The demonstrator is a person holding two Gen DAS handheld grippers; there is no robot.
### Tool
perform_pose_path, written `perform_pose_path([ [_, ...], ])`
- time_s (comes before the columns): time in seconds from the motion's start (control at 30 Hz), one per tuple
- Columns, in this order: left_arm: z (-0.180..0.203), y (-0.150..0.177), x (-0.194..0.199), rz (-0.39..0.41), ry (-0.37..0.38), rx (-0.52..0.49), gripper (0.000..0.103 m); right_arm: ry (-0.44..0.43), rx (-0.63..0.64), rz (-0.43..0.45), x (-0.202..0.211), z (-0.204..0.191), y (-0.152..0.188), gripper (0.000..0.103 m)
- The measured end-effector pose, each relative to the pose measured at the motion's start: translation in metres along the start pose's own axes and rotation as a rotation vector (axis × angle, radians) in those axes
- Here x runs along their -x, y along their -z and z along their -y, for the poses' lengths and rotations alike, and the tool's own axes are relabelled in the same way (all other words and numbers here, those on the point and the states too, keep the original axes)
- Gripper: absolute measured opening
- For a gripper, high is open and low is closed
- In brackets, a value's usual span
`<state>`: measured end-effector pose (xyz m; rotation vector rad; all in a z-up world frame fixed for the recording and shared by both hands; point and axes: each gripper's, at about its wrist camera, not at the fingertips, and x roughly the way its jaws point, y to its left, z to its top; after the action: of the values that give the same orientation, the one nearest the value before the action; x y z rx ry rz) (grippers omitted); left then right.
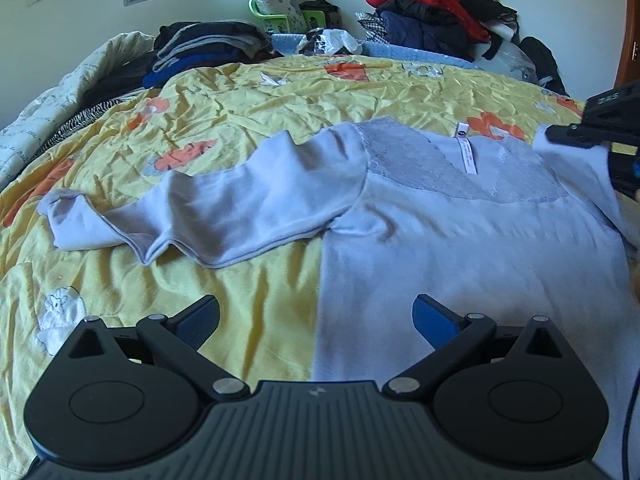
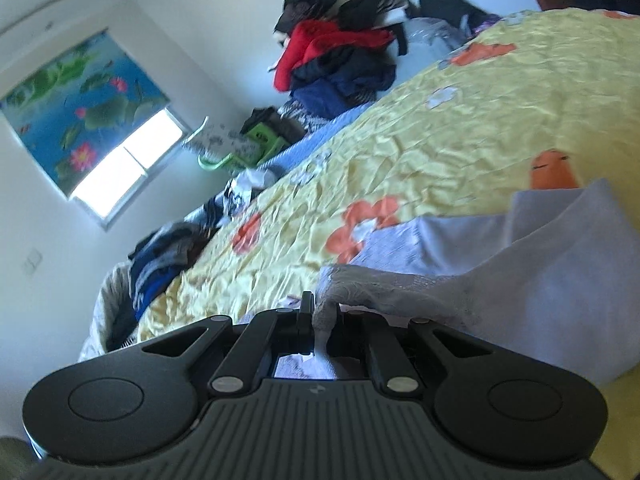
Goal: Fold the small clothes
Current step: 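Lift the sleeve with the right tool and fold it across the sweater body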
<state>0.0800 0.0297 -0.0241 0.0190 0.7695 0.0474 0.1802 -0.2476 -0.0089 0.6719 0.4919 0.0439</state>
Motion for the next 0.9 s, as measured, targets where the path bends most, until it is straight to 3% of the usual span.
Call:
perform_pose_path([
  [0.33, -0.016, 0.001, 0.002, -0.001, -0.004, 0.022, 0.103, 0.043, 0.130, -0.052, -0.039, -0.036, 0.015, 0.010],
  [0.9, -0.033, -0.001, 0.001, 0.003, -0.039, 0.044, 0.103, -0.040, 0.210, -0.104, -0.074, -0.094, 0.035, 0.010],
])
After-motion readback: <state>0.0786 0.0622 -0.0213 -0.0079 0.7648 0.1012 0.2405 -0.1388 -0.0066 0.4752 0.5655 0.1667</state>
